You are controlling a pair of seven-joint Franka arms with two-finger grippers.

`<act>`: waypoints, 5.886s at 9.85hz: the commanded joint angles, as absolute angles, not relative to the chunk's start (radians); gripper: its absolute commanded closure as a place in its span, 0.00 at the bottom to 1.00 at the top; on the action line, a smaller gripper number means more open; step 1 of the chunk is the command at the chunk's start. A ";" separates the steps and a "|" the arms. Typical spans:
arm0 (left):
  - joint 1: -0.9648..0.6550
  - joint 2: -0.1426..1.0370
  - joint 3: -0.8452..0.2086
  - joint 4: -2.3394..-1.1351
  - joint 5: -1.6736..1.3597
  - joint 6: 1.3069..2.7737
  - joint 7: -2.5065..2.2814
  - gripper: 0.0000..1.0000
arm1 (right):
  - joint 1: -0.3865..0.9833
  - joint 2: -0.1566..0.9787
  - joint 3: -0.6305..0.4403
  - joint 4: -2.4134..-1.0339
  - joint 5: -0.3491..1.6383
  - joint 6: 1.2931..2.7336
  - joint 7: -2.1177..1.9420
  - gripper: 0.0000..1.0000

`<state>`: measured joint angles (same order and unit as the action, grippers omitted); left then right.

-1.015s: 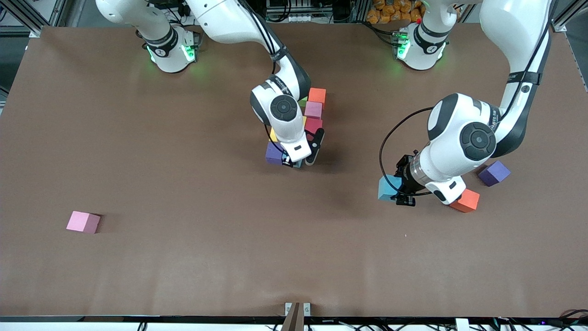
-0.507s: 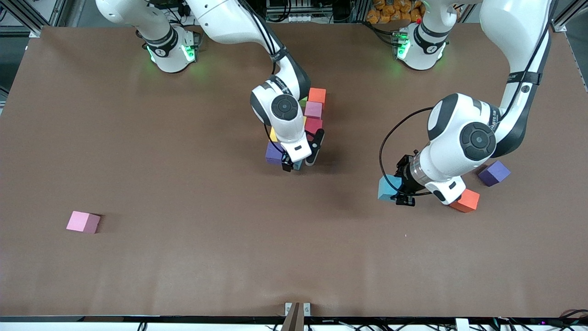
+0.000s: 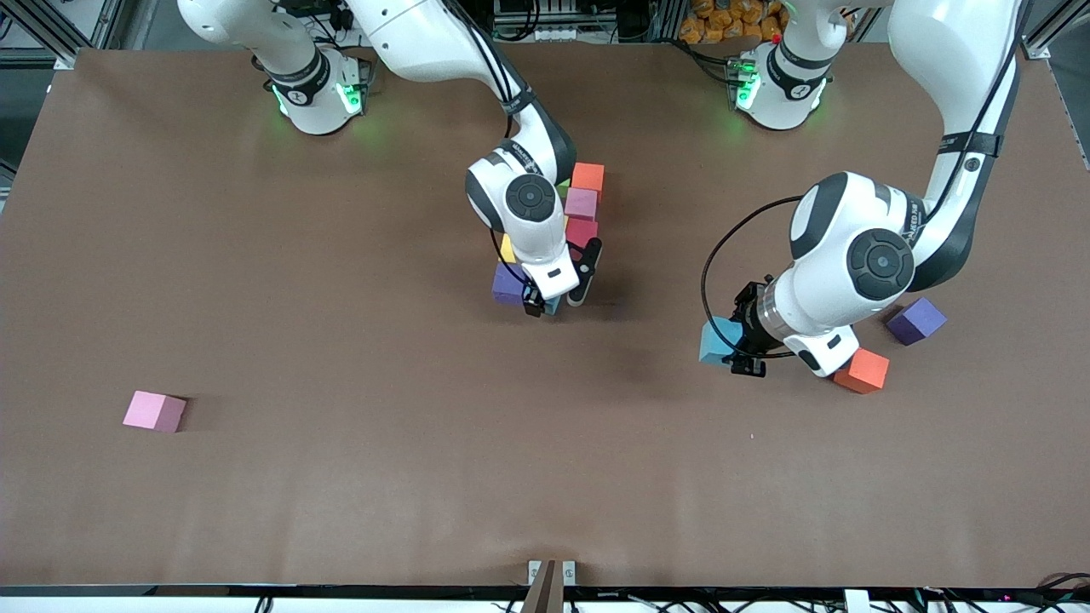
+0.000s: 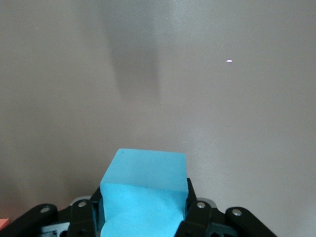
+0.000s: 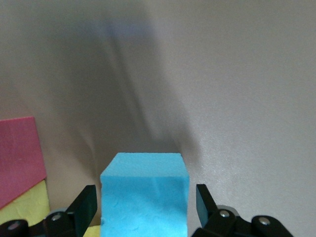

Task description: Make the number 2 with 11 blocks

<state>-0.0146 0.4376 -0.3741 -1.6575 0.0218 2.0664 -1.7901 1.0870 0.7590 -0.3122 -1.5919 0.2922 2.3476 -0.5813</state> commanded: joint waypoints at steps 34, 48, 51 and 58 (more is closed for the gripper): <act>-0.298 0.678 -0.397 -1.690 -0.034 2.421 -2.117 1.00 | -0.081 -0.041 0.017 -1.556 0.001 1.451 -0.176 0.00; -0.348 0.690 -0.396 -1.724 0.046 2.436 -2.191 1.00 | -0.187 -0.028 0.000 -1.473 0.078 1.388 -0.295 0.00; -0.359 0.692 -0.390 -1.736 0.055 2.433 -2.191 1.00 | -0.184 -0.028 0.000 -1.473 0.078 1.390 -0.296 0.00; -0.367 0.696 -0.390 -1.736 0.080 2.425 -2.204 1.00 | -0.186 -0.021 0.000 -1.473 0.086 1.397 -0.295 0.00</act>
